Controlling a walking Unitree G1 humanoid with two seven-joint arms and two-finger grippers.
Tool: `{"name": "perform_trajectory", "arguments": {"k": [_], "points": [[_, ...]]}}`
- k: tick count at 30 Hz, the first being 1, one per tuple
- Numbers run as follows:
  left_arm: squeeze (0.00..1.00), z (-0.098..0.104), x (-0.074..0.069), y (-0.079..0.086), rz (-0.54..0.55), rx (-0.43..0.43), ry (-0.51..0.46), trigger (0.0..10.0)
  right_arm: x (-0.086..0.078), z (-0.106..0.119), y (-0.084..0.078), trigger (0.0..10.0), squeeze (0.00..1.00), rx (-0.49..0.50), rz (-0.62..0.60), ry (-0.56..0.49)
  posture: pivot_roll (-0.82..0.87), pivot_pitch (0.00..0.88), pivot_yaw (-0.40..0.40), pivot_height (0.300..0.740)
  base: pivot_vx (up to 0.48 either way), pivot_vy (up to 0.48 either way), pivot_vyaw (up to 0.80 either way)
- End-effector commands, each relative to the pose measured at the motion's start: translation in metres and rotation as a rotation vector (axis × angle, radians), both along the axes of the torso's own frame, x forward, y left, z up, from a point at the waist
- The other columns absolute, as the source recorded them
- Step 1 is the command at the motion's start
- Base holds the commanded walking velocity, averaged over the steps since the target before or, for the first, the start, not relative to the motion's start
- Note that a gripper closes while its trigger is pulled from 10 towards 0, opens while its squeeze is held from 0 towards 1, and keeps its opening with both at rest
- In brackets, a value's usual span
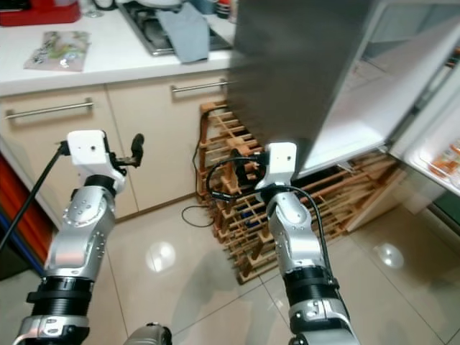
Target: Restocking fridge
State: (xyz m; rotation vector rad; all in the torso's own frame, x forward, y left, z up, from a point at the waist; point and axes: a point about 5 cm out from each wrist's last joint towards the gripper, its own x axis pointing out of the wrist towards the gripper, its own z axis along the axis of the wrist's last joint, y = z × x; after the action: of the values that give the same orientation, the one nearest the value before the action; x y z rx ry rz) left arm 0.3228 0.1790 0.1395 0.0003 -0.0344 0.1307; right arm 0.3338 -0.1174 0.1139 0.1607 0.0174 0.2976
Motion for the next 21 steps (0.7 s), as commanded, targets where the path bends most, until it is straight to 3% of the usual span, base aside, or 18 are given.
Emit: {"name": "perform_trajectory", "arguments": {"k": [1,9,16,21], "points": [[0.0,0.008,0.003,-0.01,-0.017,0.007,-0.034,10.0,0.001,0.0,-0.005,10.0,0.0,-0.013,-0.007,-0.009,0.03,0.0,-0.087,0.74,0.0,0.0,0.54],[0.0,0.012,0.007,-0.01,-0.035,0.06,-0.04,10.0,0.001,0.003,0.012,10.0,0.0,-0.001,0.06,-0.049,0.05,0.0,-0.05,0.74,0.0,0.0,0.55],[0.0,0.016,0.008,-0.008,-0.057,0.114,-0.052,10.0,0.003,0.002,0.017,10.0,0.0,0.018,0.029,-0.045,0.05,0.0,-0.031,0.74,0.0,0.0,0.52],[0.0,0.017,0.01,-0.011,-0.072,0.1,-0.052,10.0,-0.002,0.001,0.027,10.0,0.0,-0.038,0.099,-0.078,0.05,0.0,-0.016,0.74,0.0,0.0,0.0]]}}
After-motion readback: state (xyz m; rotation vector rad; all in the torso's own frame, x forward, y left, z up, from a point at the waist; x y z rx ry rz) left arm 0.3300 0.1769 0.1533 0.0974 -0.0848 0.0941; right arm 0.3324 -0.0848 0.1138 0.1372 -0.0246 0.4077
